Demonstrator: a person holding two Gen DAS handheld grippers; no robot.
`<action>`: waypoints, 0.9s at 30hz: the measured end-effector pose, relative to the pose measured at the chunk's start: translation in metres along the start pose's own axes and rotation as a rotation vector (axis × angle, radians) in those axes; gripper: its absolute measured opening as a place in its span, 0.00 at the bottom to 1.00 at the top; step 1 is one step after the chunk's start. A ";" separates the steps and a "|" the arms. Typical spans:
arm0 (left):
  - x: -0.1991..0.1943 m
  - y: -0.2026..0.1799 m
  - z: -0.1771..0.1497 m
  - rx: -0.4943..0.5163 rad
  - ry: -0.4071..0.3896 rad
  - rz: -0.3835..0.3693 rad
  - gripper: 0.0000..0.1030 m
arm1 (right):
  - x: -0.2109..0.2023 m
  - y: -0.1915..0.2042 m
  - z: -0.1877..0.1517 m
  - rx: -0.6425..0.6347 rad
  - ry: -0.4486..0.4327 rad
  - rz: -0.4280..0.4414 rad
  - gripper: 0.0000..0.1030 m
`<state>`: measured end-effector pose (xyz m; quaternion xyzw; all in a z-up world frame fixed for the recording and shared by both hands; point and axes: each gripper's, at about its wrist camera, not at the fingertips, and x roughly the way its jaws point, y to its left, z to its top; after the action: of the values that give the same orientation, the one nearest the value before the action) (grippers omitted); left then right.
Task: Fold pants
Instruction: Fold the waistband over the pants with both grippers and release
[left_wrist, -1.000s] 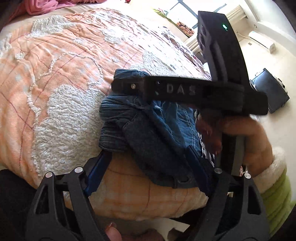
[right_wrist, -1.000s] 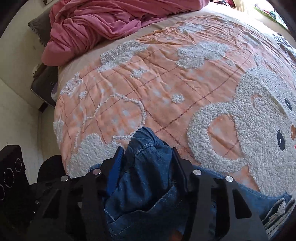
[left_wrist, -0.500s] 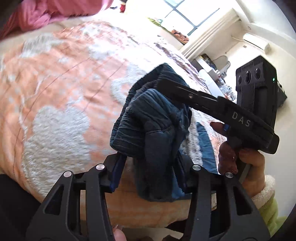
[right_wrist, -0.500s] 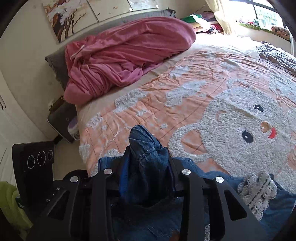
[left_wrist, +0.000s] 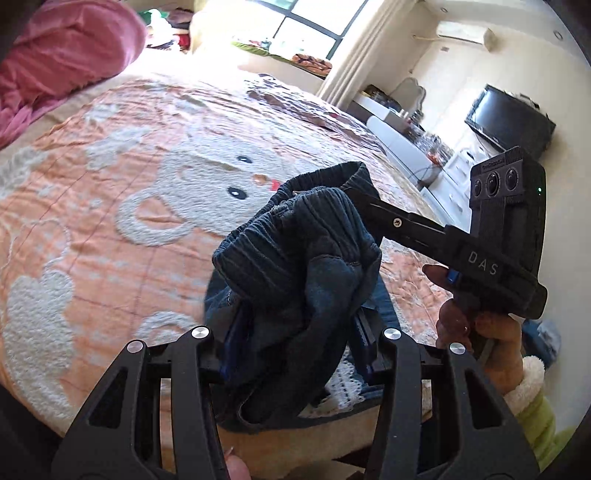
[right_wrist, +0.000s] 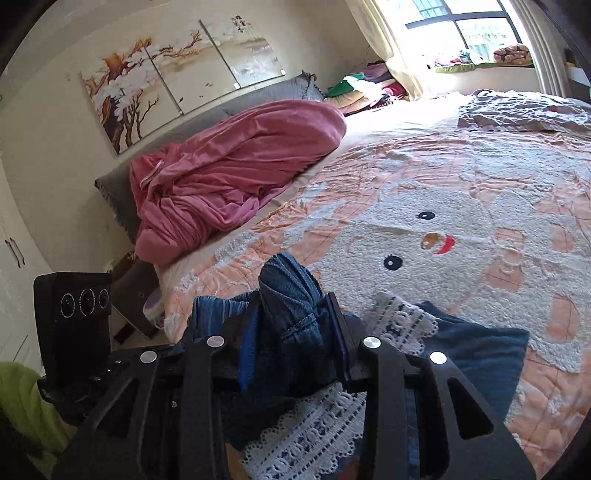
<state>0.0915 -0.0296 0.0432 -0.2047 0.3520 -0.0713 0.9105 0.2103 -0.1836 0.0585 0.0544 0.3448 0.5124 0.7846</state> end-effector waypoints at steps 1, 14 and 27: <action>0.002 -0.008 -0.002 0.024 0.003 0.001 0.38 | -0.006 -0.006 -0.003 0.011 -0.013 -0.001 0.31; 0.043 -0.043 -0.020 0.116 0.047 0.024 0.38 | -0.043 -0.051 -0.028 0.115 -0.084 -0.048 0.32; 0.056 -0.090 -0.069 0.398 0.079 0.010 0.50 | -0.048 -0.076 -0.043 0.255 -0.002 -0.057 0.77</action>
<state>0.0884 -0.1490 0.0006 -0.0158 0.3675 -0.1431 0.9188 0.2314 -0.2717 0.0160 0.1443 0.4076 0.4419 0.7860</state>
